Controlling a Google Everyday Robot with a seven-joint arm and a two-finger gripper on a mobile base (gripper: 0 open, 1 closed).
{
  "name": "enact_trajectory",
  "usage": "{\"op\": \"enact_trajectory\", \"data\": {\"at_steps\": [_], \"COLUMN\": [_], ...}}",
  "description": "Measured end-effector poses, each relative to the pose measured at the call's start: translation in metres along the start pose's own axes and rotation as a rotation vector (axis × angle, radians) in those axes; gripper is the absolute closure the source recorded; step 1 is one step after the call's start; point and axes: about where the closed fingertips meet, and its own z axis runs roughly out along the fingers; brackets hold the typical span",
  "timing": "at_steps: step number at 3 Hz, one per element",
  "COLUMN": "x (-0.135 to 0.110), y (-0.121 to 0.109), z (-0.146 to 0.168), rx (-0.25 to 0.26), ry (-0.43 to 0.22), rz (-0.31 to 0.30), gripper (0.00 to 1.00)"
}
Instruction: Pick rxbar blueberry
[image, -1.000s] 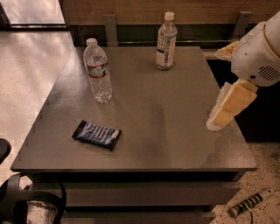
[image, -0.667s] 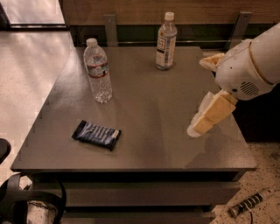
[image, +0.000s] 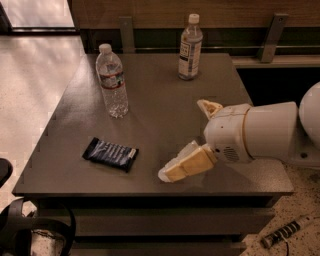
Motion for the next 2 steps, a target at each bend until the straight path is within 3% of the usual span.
{"op": "enact_trajectory", "data": {"at_steps": [1, 2], "x": [-0.009, -0.021], "y": [0.017, 0.023], "z": [0.022, 0.027], "rx": [0.017, 0.015], "ry": [-0.104, -0.136], "rz": [0.031, 0.028], "gripper": [0.00, 0.00]}}
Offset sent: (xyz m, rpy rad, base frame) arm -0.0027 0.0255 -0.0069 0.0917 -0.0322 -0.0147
